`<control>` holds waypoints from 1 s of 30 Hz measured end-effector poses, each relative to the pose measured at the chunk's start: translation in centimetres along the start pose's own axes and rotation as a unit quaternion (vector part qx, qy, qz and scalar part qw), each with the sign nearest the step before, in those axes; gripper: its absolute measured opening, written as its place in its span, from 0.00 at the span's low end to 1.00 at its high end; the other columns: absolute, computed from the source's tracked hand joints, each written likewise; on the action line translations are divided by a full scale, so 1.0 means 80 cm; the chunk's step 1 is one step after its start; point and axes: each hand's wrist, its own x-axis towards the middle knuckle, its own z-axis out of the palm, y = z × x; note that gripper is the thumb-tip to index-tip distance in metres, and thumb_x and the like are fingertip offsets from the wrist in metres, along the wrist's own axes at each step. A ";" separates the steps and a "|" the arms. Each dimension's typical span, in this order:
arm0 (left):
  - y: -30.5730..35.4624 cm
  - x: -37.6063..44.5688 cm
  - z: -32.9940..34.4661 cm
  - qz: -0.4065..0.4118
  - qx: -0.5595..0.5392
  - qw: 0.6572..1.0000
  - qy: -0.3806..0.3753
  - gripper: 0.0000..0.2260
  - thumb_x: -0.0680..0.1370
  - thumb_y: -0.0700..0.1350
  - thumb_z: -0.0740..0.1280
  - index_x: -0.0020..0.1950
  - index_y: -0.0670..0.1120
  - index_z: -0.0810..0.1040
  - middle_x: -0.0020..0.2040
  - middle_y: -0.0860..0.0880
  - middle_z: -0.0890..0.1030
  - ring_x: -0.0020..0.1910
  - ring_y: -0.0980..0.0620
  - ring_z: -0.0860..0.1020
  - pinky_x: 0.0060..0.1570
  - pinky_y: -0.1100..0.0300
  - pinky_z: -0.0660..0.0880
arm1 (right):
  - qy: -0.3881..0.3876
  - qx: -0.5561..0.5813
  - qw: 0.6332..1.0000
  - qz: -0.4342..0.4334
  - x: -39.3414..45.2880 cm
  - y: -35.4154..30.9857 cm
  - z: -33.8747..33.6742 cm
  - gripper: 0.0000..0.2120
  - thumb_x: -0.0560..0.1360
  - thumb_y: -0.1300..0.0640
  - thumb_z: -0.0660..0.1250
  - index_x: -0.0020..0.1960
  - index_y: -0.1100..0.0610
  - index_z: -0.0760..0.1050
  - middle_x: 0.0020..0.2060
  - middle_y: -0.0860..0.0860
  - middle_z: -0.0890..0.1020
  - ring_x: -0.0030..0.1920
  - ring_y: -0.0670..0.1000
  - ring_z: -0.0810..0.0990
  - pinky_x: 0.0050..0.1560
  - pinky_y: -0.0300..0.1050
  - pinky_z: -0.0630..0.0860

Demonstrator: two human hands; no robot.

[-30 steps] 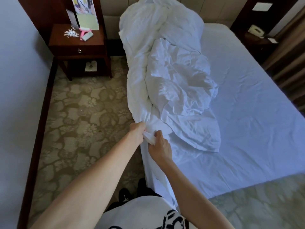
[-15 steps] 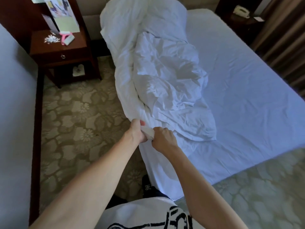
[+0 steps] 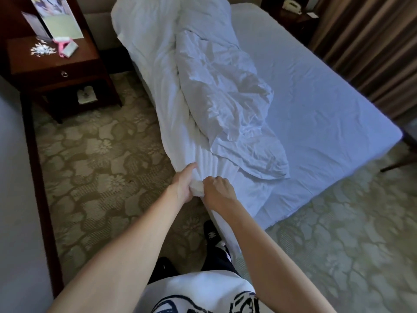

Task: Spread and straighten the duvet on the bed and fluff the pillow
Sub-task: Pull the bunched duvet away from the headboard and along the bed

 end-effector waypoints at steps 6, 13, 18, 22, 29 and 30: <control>-0.019 -0.002 -0.055 0.003 -0.010 1.000 0.006 0.17 0.75 0.49 0.73 0.60 0.45 0.74 0.55 0.41 0.80 0.53 0.41 0.81 0.56 0.47 0.78 | -0.029 -0.007 1.000 -0.007 -0.026 -0.041 0.021 0.12 0.77 0.62 0.63 0.59 0.62 0.72 0.56 0.60 0.78 0.58 0.59 0.76 0.53 0.47 0.73; 0.009 -0.003 -0.061 -0.004 0.011 1.000 0.014 0.07 0.76 0.37 0.67 0.52 0.39 0.75 0.47 0.40 0.78 0.45 0.42 0.80 0.45 0.53 0.82 | -0.024 0.060 0.998 0.010 -0.009 -0.048 0.014 0.09 0.75 0.60 0.63 0.54 0.59 0.68 0.54 0.59 0.76 0.57 0.61 0.74 0.52 0.49 0.69; 0.013 0.026 -0.070 -0.058 0.010 0.996 0.060 0.07 0.71 0.31 0.64 0.47 0.38 0.75 0.50 0.40 0.77 0.50 0.42 0.80 0.51 0.52 0.80 | -0.074 0.076 0.994 -0.010 0.013 -0.043 0.022 0.15 0.75 0.61 0.61 0.61 0.57 0.68 0.57 0.59 0.75 0.59 0.61 0.73 0.51 0.48 0.67; 0.011 0.046 -0.061 -0.062 0.053 0.995 0.059 0.11 0.71 0.37 0.67 0.52 0.41 0.76 0.50 0.42 0.79 0.52 0.44 0.80 0.51 0.53 0.80 | -0.137 0.047 0.989 -0.024 0.051 -0.021 0.022 0.17 0.74 0.56 0.65 0.62 0.58 0.70 0.58 0.57 0.75 0.59 0.60 0.75 0.55 0.50 0.72; 0.066 0.069 -0.020 0.030 0.197 0.967 0.156 0.06 0.75 0.44 0.66 0.49 0.44 0.72 0.40 0.45 0.73 0.36 0.49 0.72 0.34 0.60 0.71 | -0.142 0.042 0.988 -0.029 0.156 0.021 -0.015 0.20 0.75 0.49 0.65 0.62 0.59 0.74 0.62 0.58 0.76 0.61 0.60 0.76 0.59 0.48 0.73; 0.076 0.075 -0.014 0.041 0.198 0.967 0.156 0.04 0.75 0.44 0.65 0.47 0.44 0.74 0.39 0.45 0.74 0.33 0.49 0.73 0.33 0.61 0.71 | -0.136 0.047 0.989 -0.030 0.169 0.027 -0.021 0.19 0.76 0.50 0.65 0.63 0.59 0.74 0.62 0.58 0.75 0.62 0.60 0.76 0.60 0.48 0.73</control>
